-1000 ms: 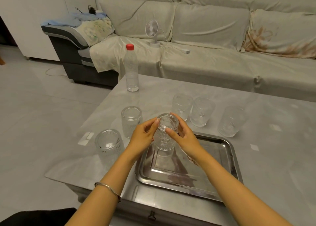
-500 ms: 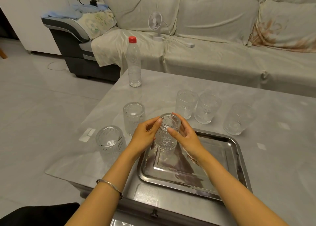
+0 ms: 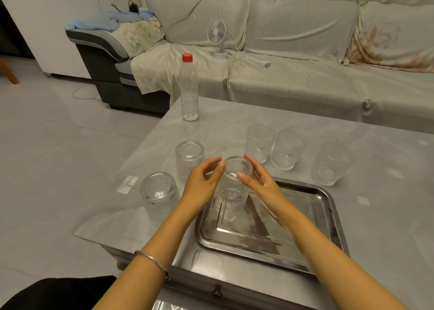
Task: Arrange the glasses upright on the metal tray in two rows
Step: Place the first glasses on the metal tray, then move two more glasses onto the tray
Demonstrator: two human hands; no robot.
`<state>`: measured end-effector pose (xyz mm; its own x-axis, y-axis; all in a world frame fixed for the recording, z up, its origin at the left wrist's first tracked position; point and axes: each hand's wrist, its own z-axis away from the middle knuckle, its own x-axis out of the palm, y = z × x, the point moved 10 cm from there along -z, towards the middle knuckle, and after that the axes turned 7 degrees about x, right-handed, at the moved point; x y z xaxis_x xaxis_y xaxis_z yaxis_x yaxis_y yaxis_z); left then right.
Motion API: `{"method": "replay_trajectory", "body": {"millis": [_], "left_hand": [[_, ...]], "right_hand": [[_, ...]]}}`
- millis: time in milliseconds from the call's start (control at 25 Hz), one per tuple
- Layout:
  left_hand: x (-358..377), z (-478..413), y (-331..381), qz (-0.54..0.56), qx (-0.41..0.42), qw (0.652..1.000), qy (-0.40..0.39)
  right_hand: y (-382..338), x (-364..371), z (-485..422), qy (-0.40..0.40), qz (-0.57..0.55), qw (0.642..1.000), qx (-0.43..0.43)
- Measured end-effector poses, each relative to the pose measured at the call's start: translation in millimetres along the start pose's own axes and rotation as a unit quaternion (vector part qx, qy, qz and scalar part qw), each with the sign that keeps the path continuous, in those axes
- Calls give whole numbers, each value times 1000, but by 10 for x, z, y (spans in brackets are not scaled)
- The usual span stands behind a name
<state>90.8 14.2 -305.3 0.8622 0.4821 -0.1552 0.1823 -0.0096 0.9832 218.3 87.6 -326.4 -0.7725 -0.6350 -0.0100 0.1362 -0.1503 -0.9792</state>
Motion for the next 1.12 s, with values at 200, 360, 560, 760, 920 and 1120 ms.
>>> {"method": "replay_trajectory", "body": {"millis": [200,360,560,760,920,1120], "left_hand": [[-579,204,609,-16,108,993,47],[-1245,373,591,-67,119,983,125],[-1471,488,-106,-82,7,993,81],[-1268,563,-292,-32,-35,999,-5],[-1214,581,-313,-19,-26,998,-45],[-1221,601,-309,-25,-6,999,-36]], "right_hand": [[-486,85,157,20,80,995,-65],[-717,617,218,-48,98,989,-102],[-277,1129,102,-109,62,992,-21],[232,1371,18,-159,33,984,70],[290,1453,-26,-159,29,985,61],[255,1442,-13,-145,35,988,43]]}}
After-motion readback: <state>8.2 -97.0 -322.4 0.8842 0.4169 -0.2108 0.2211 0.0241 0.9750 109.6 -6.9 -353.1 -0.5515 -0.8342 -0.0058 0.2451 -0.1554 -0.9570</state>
